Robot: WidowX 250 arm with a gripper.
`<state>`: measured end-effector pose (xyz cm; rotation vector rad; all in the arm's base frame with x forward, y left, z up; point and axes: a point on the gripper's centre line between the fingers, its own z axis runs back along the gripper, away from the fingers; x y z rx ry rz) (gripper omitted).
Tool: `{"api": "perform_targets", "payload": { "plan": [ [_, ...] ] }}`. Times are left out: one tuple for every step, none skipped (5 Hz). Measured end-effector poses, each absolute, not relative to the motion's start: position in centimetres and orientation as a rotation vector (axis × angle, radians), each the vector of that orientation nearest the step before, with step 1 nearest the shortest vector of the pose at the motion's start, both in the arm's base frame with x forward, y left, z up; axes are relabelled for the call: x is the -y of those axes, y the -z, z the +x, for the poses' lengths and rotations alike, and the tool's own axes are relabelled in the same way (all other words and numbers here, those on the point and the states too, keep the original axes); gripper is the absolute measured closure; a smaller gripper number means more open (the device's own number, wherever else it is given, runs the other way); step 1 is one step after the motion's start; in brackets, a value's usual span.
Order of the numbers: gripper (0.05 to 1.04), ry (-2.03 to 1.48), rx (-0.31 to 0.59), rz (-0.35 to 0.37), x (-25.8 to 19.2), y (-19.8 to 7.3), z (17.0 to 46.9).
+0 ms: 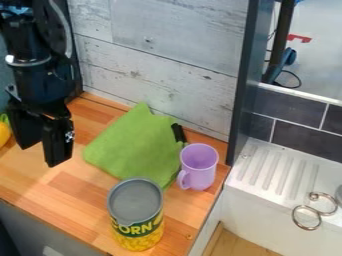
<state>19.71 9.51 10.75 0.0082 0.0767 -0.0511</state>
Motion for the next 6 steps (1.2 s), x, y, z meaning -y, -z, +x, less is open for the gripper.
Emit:
{"api": "perform_targets", "payload": {
  "plan": [
    [0.083, 0.048, -0.089, -0.002, -9.4, -10.4, 19.6],
    [0.083, 0.040, -0.036, -0.042, -9.2, -10.5, 21.6],
    [0.083, 0.036, -0.016, -0.040, -9.4, -10.3, 23.9],
    [0.083, 0.045, -0.009, -0.017, -8.2, -8.5, 26.5],
    [0.083, 0.031, 0.043, -0.072, -7.2, -6.5, 29.0],
    [0.083, 0.024, 0.047, -0.112, -6.8, -5.8, 30.0]
  ]
}}
